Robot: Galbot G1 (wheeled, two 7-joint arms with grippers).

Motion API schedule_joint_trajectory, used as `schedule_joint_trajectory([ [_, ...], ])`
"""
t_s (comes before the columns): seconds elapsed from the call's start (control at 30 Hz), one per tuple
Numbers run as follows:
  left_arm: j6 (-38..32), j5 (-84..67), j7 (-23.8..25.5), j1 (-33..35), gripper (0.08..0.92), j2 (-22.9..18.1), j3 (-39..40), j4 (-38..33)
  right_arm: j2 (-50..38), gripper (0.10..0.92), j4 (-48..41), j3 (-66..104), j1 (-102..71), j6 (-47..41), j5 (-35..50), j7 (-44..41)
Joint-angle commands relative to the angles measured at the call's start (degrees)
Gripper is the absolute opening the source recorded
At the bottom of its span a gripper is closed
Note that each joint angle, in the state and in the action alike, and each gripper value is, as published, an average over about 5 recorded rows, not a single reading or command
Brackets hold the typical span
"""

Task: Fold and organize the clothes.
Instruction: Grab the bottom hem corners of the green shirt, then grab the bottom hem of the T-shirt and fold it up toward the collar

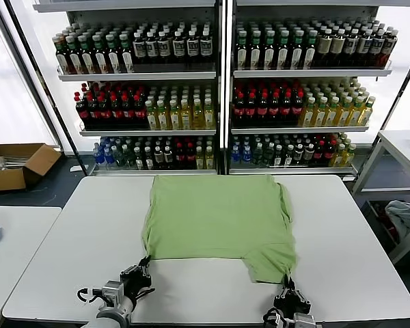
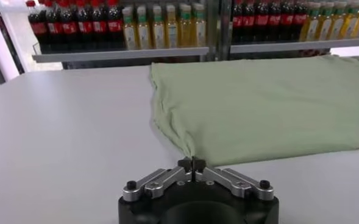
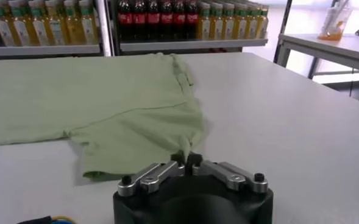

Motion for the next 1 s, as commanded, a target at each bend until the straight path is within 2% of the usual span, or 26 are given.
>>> schedule_joint_trajectory([
  [0.03, -4.47, -6.11, -0.46, -1.39, 0.084, -0.3, 0.1, -0.16, 0.03, 0.108, 2.75, 1.37, 1.42, 1.39, -0.62, -3.2],
  [0.47, -8.24, -9.86, -2.47, -6.34, 0.084, 0.48, -1.37, 0.31, 1.02, 0.108, 0.5, 3.52, 12.02, 1.36, -1.69, -6.06],
  [1.0, -8.62, -11.51, -3.15, -15.1, 0.084, 2.89, 0.36, 7.01, 0.74, 0.108, -13.11, 2.26, 28.91, -1.8, -3.08, -7.55],
])
